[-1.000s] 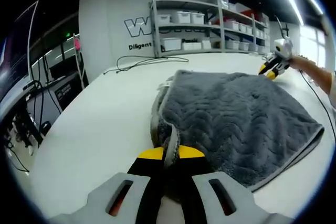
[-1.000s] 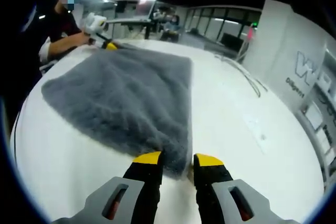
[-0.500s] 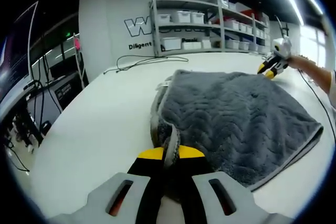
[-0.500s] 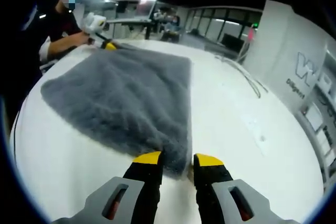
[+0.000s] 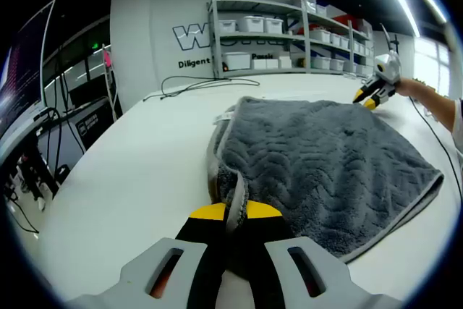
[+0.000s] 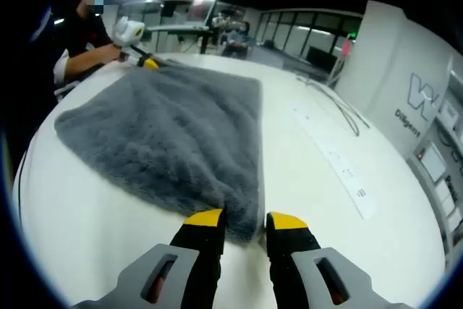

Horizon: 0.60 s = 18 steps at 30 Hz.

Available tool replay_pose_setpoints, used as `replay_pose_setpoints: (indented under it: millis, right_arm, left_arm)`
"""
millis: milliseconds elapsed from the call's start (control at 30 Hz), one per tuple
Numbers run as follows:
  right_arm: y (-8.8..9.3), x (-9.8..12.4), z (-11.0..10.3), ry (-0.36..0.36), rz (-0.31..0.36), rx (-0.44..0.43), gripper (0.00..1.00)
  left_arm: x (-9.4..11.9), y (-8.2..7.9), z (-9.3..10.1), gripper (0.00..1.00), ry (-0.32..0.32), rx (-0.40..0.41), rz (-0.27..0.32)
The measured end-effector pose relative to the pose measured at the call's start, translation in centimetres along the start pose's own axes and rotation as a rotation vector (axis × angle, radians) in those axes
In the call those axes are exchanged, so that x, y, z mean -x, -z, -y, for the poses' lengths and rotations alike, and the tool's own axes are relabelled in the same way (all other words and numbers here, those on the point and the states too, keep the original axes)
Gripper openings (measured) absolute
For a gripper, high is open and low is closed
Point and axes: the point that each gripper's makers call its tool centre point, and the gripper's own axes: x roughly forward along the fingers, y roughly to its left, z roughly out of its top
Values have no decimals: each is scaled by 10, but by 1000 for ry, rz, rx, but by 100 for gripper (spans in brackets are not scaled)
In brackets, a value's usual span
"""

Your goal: Open the folded towel by lifting each exposed corner and separating the folded layers until the towel lies flat within the target outline without major curled edges

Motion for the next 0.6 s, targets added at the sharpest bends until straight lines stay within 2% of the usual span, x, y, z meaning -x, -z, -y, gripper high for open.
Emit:
replay_pose_setpoints:
  millis: [600]
  right_arm:
    - [-1,-3,4,0,-9,18,19]
  left_arm:
    - [9,0,11,6,-1,7,6]
